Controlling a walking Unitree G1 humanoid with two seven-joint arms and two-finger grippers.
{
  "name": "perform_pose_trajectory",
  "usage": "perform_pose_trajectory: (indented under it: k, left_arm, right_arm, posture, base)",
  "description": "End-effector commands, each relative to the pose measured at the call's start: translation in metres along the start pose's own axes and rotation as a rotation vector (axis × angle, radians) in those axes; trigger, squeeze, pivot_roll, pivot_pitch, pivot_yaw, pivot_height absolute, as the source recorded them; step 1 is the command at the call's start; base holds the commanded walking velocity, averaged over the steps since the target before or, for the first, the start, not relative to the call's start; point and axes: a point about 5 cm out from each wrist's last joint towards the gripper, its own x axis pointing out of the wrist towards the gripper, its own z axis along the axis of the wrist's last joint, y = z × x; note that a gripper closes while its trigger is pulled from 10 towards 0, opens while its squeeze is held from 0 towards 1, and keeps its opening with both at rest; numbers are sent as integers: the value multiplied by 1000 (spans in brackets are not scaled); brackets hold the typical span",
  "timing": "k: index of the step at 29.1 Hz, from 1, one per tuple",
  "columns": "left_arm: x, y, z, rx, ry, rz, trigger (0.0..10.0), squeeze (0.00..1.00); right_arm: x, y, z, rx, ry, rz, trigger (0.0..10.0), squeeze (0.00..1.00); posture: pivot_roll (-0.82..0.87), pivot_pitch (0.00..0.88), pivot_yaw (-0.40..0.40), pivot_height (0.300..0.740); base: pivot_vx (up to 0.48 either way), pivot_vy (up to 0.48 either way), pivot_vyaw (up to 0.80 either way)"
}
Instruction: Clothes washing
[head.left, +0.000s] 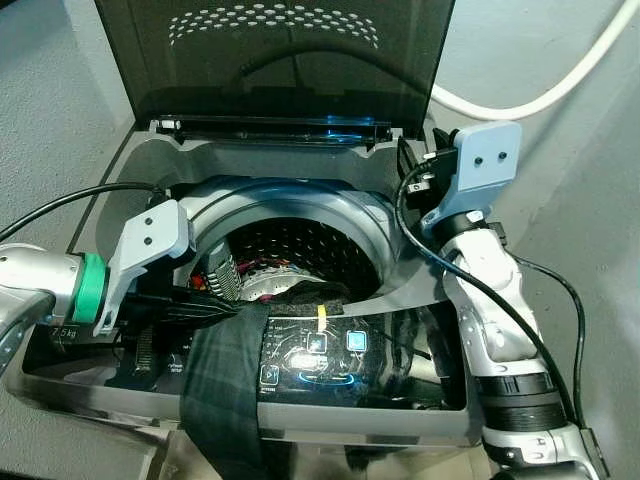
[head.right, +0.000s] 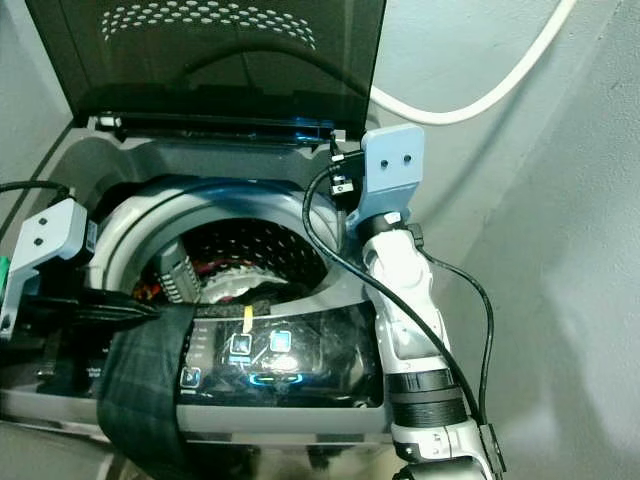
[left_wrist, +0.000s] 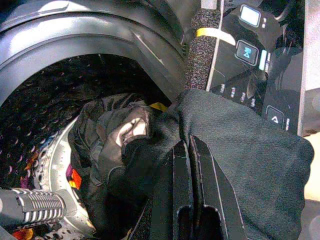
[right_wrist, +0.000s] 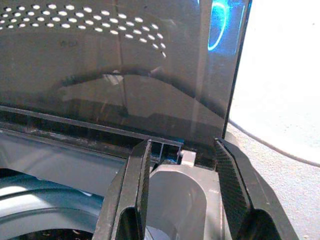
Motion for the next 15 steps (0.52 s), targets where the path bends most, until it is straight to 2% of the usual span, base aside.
perform_pose_trajectory:
  k: [1,6,7,9,10,11,13,15]
  left_arm:
    - [7,-7,-14,-51,47,-65,0,0]
    - [6,-1,-14,-37,44,-19,0,0]
    - [5,10,-12,-11,39,55,745,0]
    - [5,10,-12,-11,39,55,745,0]
    - [2,31,-6,41,23,213,10000,0]
    - [-5,60,5,107,-5,426,10000,0]
    - [-5,60,5,107,-5,426,10000,0]
    - [-16,97,26,212,-69,718,10000,0]
  right_arm:
    - [-2,1,-3,-2,9,4,10000,0]
    - [-2,1,-3,-2,9,5,10000,0]
    - [-2,2,-3,-2,9,7,10000,0]
    - [-2,2,-3,-2,9,7,10000,0]
    - [-2,2,-3,-2,9,10,10000,0]
    - [-2,4,-3,-1,8,16,10000,0]
    - [-2,4,-3,-1,8,16,10000,0]
    - [-2,7,-4,0,9,26,10000,0]
  posture:
    - [131,93,101,740]
    - [131,93,101,740]
    - [131,88,97,740]
    - [131,88,97,740]
    - [134,84,95,740]
    - [135,89,89,740]
    - [135,89,89,740]
    - [134,91,88,740]
  base:
    - [0,0,0]
    - [0,0,0]
    - [0,0,0]
    - [0,0,0]
    - [0,0,0]
    - [0,0,0]
    - [0,0,0]
    - [0,0,0]
